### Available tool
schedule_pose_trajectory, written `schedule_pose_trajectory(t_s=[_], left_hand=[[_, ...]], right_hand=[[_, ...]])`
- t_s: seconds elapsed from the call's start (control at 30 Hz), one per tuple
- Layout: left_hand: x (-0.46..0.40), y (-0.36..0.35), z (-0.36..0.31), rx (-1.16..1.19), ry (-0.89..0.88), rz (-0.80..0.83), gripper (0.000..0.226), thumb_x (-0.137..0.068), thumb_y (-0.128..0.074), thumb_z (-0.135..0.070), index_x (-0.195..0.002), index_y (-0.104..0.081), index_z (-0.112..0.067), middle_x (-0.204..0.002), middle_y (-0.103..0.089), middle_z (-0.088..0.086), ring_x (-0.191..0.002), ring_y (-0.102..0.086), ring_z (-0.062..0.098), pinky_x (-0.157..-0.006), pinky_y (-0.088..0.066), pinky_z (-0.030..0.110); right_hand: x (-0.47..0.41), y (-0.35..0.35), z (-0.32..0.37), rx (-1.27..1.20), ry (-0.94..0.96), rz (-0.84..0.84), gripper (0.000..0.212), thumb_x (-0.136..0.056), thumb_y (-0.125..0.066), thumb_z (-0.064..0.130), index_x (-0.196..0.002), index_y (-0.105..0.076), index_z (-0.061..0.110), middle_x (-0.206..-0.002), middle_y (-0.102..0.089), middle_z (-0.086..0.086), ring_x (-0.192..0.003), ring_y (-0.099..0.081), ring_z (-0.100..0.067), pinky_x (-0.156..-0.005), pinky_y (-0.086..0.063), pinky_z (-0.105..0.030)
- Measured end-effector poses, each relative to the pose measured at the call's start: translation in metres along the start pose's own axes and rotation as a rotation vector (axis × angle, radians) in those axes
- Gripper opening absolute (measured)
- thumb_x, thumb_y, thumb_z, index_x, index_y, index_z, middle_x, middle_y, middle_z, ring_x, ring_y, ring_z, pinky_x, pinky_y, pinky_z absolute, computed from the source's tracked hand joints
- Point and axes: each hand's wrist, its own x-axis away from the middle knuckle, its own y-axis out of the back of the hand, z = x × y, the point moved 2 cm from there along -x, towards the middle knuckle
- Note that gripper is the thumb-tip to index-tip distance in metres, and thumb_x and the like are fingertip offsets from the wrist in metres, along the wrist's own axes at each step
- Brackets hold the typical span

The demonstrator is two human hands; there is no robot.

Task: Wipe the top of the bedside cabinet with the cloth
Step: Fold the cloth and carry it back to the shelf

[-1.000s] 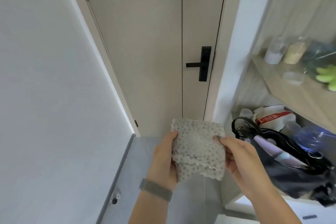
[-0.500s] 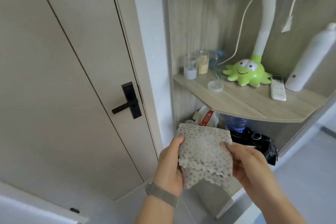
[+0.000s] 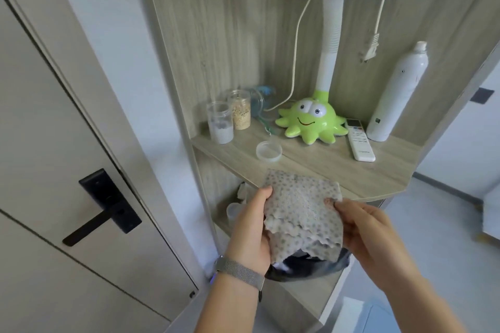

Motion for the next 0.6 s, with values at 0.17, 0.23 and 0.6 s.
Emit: schedule_pose_trajectory(t_s=[0.17, 0.23, 0.6], left_hand=[[-0.036, -0.014, -0.011, -0.040, 0.050, 0.034, 0.036, -0.082, -0.064, -0.033, -0.111, -0.068, -0.011, -0.107, -0.074, 0.009, -0.103, -0.067, 0.025, -0.096, -0.050, 0.042], [-0.048, -0.019, -0.015, -0.061, 0.071, 0.049, 0.038, -0.080, -0.065, -0.034, -0.111, -0.068, -0.011, -0.107, -0.074, 0.009, -0.104, -0.067, 0.025, -0.098, -0.049, 0.042], [-0.092, -0.029, -0.053, -0.183, 0.173, 0.217, 0.036, -0.084, -0.061, -0.033, -0.110, -0.067, -0.008, -0.104, -0.074, 0.013, -0.101, -0.068, 0.027, -0.095, -0.051, 0.042]], right_hand=[[-0.025, 0.004, 0.013, 0.029, 0.013, -0.080, 0.029, -0.094, -0.047, 0.012, -0.086, -0.068, -0.006, -0.078, -0.064, -0.019, -0.064, -0.064, -0.024, -0.050, -0.055, -0.025], [-0.032, 0.005, 0.017, 0.026, 0.021, -0.116, 0.028, -0.094, -0.047, 0.012, -0.084, -0.067, -0.005, -0.080, -0.060, -0.020, -0.065, -0.060, -0.025, -0.050, -0.055, -0.026], [-0.056, -0.017, 0.027, 0.027, 0.088, -0.291, 0.024, -0.095, -0.046, 0.009, -0.089, -0.068, 0.002, -0.062, -0.071, -0.004, -0.054, -0.068, -0.013, -0.047, -0.056, -0.028]])
